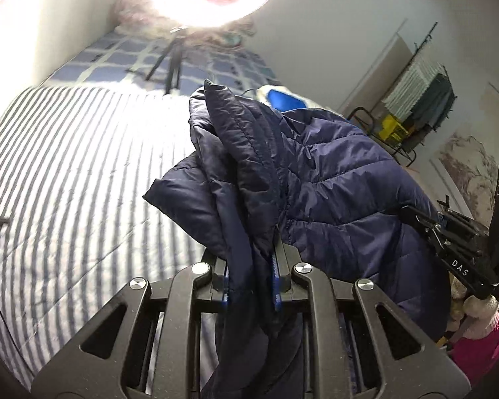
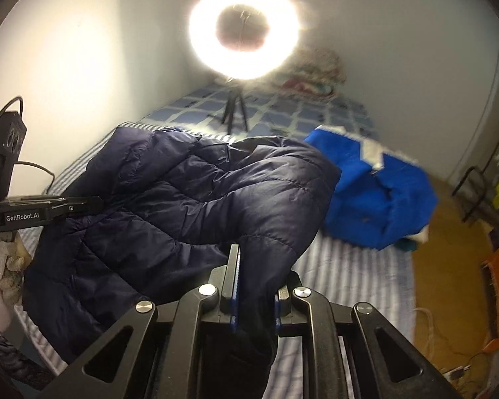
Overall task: Fold large clothes
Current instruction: 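Lift the folded jacket with both tools and carry it toward the bed's head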
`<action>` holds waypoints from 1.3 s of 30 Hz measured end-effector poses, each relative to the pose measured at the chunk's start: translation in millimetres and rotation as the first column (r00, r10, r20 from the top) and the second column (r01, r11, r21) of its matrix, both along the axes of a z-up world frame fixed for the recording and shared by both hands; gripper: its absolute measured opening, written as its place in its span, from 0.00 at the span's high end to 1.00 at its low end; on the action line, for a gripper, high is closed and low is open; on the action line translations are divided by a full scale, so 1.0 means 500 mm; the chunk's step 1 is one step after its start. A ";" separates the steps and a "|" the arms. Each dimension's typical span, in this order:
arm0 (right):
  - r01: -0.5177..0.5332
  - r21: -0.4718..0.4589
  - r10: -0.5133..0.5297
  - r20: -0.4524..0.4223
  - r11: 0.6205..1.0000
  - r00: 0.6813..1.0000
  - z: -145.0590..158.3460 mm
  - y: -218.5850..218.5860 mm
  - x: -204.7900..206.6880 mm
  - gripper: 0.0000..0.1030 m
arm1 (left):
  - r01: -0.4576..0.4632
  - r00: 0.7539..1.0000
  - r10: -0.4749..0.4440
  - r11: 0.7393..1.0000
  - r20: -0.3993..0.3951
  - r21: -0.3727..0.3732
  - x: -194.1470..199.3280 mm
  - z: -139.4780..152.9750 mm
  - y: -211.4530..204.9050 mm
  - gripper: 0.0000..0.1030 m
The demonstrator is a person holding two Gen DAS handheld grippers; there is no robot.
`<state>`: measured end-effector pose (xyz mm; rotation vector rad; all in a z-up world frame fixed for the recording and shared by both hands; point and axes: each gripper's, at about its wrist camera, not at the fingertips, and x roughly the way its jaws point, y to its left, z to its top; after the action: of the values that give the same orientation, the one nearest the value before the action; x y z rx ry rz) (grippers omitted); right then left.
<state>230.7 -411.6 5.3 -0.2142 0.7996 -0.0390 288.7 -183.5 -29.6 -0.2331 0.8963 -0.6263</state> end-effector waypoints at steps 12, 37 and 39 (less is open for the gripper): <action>0.113 -0.113 -0.101 0.112 0.987 0.989 0.032 -0.016 0.294 0.88 | 0.076 0.992 -0.070 0.996 0.104 -0.047 0.156 0.064 -0.214 0.85; 0.246 -0.115 -0.227 0.156 0.962 0.961 -0.111 -0.344 0.851 0.89 | 0.041 0.990 -0.040 0.999 0.139 -0.003 0.563 -0.030 -0.563 0.85; 0.256 -0.113 -0.244 0.109 0.960 0.964 -0.146 -0.356 0.879 0.89 | 0.042 0.996 -0.044 0.999 0.084 0.015 0.585 -0.071 -0.568 0.81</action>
<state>670.1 -589.4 -67.8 -0.2282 0.7273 -0.3376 580.9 -467.5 -65.2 -0.1746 0.8256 -0.6653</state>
